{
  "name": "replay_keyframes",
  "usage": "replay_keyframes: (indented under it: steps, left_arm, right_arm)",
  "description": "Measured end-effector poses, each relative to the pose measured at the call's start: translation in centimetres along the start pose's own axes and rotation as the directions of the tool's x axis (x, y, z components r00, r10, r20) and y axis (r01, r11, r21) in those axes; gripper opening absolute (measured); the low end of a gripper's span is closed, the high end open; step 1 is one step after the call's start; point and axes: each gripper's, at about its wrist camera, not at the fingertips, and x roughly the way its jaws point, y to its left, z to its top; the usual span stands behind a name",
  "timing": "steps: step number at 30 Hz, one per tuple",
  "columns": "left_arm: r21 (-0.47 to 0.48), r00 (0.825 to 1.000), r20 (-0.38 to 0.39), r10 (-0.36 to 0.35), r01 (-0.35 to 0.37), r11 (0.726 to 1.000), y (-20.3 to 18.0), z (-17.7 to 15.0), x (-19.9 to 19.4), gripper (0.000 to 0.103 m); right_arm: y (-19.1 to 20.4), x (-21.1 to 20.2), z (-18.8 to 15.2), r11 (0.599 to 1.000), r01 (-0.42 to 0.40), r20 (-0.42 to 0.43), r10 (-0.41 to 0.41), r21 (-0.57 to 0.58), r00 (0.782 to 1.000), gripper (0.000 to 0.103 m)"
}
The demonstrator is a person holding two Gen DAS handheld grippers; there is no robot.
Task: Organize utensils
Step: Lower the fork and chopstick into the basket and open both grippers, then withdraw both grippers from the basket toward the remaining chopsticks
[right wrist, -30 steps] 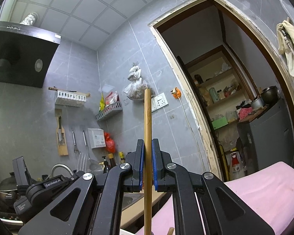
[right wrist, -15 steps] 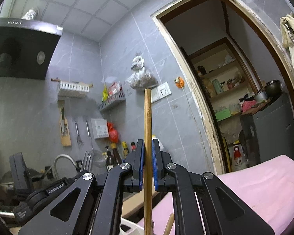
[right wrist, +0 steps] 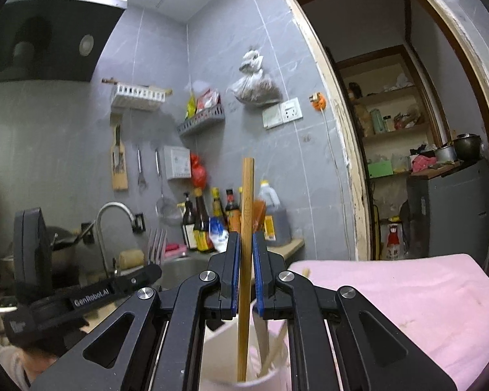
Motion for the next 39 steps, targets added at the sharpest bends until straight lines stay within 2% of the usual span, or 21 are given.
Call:
replay_keyframes:
  steps: [1,2,3,4,8,11,13,15,16,17,21,25,26,27,30,32,33,35,38,39]
  left_arm:
    - [-0.007,1.000,-0.006,-0.009,0.009,1.000,0.1,0.1,-0.3,0.004]
    - [-0.009,1.000,-0.012,-0.012,0.012,1.000,0.1,0.3,-0.5,0.004]
    - [-0.005,1.000,-0.022,-0.009,0.009,1.000,0.1,0.3,-0.6,0.005]
    - [0.001,1.000,-0.027,-0.009,0.009,1.000,0.0,0.4,-1.0,0.005]
    - [0.038,1.000,-0.028,-0.008,0.009,0.999,-1.0,0.7,-2.0,0.009]
    - [0.084,1.000,-0.028,-0.007,0.009,0.996,-2.1,0.8,-2.5,0.020]
    - [0.093,0.999,-0.023,-0.022,0.024,0.995,-2.8,0.8,-3.0,0.027]
    - [0.107,0.999,-0.020,-0.030,0.032,0.994,-3.6,0.7,-3.5,0.041]
    - [0.121,0.999,-0.016,-0.030,0.031,0.992,-4.3,0.6,-3.9,0.044]
    - [0.134,0.999,-0.012,-0.030,0.031,0.991,-4.8,0.6,-4.2,0.053]
    - [0.190,0.999,-0.018,-0.038,0.041,0.981,-7.1,-0.2,-5.0,0.074]
    - [0.244,0.998,-0.051,-0.044,0.055,0.968,-9.0,-1.5,-5.3,0.083]
    - [0.255,0.997,-0.067,-0.046,0.062,0.965,-9.5,-2.0,-5.2,0.084]
    - [0.265,0.995,-0.090,-0.051,0.073,0.961,-9.9,-2.5,-5.1,0.085]
    - [0.283,0.986,-0.154,-0.060,0.103,0.954,-11.0,-3.9,-4.6,0.085]
    - [0.293,0.975,-0.215,-0.062,0.125,0.948,-11.8,-5.1,-4.0,0.085]
    - [0.299,0.966,-0.253,-0.061,0.138,0.944,-12.2,-5.7,-3.5,0.085]
    - [0.305,0.948,-0.312,-0.058,0.158,0.939,-12.8,-7.0,-2.8,0.085]
    - [0.310,0.921,-0.386,-0.057,0.188,0.932,-13.6,-8.9,-1.9,0.085]
    - [0.313,0.909,-0.413,-0.050,0.194,0.930,-14.0,-9.6,-1.4,0.085]
  right_arm:
    - [0.0,-0.2,0.0,1.000,-0.002,0.002,0.002,0.001,1.000,0.009]
    - [0.1,-0.6,0.1,1.000,-0.003,0.005,0.003,0.000,1.000,0.014]
    - [0.1,-0.8,0.2,1.000,-0.003,0.009,0.003,-0.001,1.000,0.024]
    - [0.2,-1.2,0.4,1.000,-0.008,0.015,0.008,-0.002,1.000,0.026]
    - [0.4,-2.6,1.0,1.000,-0.004,0.031,0.004,0.000,1.000,0.027]
    - [0.4,-3.9,1.5,1.000,0.016,0.037,-0.016,-0.006,0.999,0.031]
    - [0.2,-4.7,1.7,0.999,0.034,0.037,-0.034,-0.006,0.999,0.040]
    - [-0.2,-5.8,2.1,0.998,0.059,0.040,-0.059,-0.002,0.997,0.054]
    - [-0.4,-6.3,2.2,0.997,0.073,0.039,-0.073,-0.004,0.997,0.056]
    - [-0.7,-6.9,2.4,0.996,0.092,0.035,-0.092,-0.008,0.995,0.060]
    - [-1.9,-9.2,3.0,0.989,0.147,0.024,-0.146,-0.032,0.989,0.080]
    - [-3.5,-12.2,3.2,0.975,0.215,0.002,-0.215,-0.059,0.977,0.090]
    - [-3.9,-12.8,3.2,0.972,0.228,-0.005,-0.229,-0.063,0.973,0.096]
    - [-4.4,-13.7,3.2,0.967,0.246,-0.019,-0.248,-0.065,0.969,0.103]
    - [-5.6,-15.5,2.9,0.954,0.290,-0.057,-0.294,-0.080,0.954,0.103]
    - [-6.4,-16.6,2.4,0.941,0.324,-0.110,-0.334,-0.101,0.936,0.103]
    - [-6.7,-16.6,2.2,0.937,0.332,-0.133,-0.345,-0.107,0.929,0.103]
    - [-7.5,-17.1,1.3,0.922,0.365,-0.206,-0.385,-0.131,0.899,0.103]
    - [-8.5,-17.6,-0.2,0.918,0.372,-0.317,-0.397,-0.139,0.861,0.103]
    - [-8.8,-17.7,-0.8,0.920,0.369,-0.353,-0.393,-0.135,0.849,0.100]
